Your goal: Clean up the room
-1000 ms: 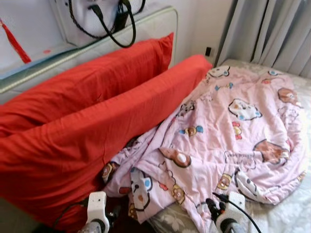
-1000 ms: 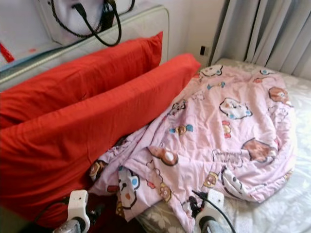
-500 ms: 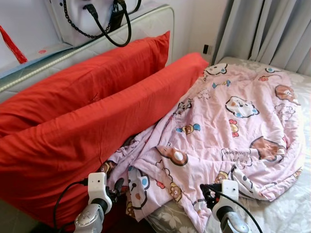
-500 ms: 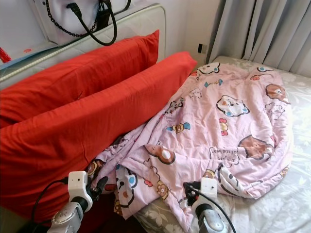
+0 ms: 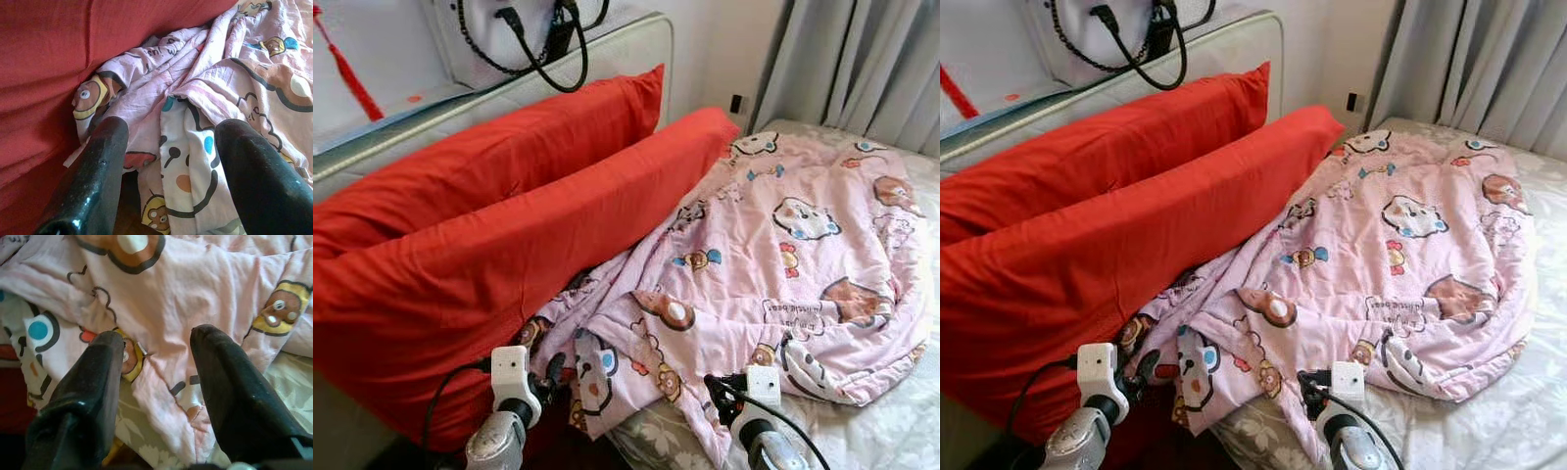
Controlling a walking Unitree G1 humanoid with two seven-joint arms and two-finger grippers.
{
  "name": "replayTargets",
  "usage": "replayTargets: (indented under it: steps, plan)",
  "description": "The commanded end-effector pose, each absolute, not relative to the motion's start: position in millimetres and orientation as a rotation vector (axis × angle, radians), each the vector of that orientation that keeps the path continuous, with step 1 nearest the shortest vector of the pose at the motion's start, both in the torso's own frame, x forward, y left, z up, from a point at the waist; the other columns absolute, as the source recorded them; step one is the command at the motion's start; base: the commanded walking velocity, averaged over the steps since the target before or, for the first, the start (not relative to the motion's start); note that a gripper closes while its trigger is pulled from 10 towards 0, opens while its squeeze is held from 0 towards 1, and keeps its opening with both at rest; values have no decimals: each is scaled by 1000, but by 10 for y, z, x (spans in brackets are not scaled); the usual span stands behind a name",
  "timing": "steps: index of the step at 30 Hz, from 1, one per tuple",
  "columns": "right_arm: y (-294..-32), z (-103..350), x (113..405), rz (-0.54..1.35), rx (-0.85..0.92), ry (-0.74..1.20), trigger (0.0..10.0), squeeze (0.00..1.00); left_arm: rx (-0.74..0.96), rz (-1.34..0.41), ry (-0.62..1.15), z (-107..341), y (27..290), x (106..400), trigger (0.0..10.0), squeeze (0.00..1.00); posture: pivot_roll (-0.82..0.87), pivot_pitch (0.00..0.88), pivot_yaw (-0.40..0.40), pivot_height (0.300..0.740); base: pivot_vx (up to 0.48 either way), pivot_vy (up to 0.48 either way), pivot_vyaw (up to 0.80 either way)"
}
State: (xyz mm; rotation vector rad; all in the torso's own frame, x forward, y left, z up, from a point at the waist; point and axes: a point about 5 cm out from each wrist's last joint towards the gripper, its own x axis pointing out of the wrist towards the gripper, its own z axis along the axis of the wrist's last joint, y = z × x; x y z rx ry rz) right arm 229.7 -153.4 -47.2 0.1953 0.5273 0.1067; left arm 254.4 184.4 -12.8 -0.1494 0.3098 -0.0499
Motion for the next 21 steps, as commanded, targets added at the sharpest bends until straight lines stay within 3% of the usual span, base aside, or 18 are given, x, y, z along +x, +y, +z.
replayTargets:
  steps: [1,14,17,21]
  plan:
    - [-1493,-486,2265,131,195,527,10000,0,-164,-39,315,-136,1847,2530,10000,0,71,36,14,670,0,0,0]
    - [-1503,-491,2260,114,207,529,10000,0,-182,-41,319,-116,1809,2566,10000,0,74,59,13,670,0,0,0]
    - [-1502,-501,2247,116,212,536,10000,0,-180,-47,330,-122,1803,2565,10000,0,76,63,14,670,0,480,0]
    - [-1510,-524,2220,112,218,551,10000,0,-173,-48,322,-115,1805,2561,10000,0,80,66,13,670,0,0,0]
